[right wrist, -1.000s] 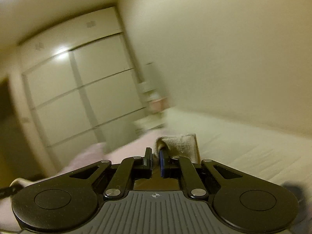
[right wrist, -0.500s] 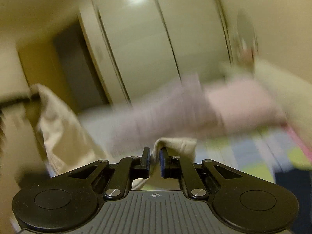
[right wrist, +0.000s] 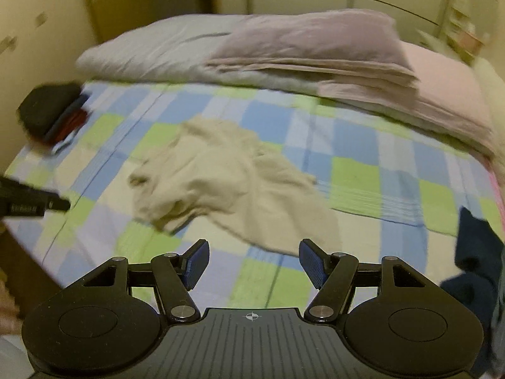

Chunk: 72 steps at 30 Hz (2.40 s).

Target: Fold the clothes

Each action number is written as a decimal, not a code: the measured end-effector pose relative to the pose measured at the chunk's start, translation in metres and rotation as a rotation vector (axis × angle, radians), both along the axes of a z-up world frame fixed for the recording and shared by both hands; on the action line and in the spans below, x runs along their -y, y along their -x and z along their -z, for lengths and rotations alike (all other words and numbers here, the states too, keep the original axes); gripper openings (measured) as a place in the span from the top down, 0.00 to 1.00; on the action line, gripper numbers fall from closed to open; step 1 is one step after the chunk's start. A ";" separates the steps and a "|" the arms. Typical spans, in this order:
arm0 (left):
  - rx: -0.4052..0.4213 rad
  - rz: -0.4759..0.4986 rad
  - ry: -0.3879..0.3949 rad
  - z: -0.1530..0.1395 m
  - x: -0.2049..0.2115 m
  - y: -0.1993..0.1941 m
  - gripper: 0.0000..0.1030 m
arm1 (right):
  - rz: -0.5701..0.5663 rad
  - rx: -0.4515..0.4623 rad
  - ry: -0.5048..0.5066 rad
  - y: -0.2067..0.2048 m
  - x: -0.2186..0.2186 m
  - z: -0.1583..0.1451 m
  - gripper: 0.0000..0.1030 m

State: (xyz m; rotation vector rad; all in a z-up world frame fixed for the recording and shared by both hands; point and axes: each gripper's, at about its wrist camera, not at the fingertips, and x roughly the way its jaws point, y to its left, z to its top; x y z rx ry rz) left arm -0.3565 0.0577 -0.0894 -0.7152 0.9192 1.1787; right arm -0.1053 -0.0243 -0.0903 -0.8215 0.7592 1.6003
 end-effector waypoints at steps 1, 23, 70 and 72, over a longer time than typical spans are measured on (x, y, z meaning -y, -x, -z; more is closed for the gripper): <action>-0.001 -0.012 -0.014 -0.004 0.010 0.003 0.73 | -0.025 0.005 0.002 0.001 -0.002 0.002 0.36; -0.159 -0.062 -0.035 0.003 0.184 -0.013 0.63 | -0.101 -0.009 0.085 0.014 0.143 0.030 0.35; -0.009 -0.072 -0.046 0.036 0.029 0.123 0.61 | 0.076 0.063 0.024 0.063 0.014 0.051 0.36; 0.002 -0.043 -0.036 0.040 0.006 0.137 0.61 | 0.092 0.082 0.028 0.077 -0.005 0.055 0.36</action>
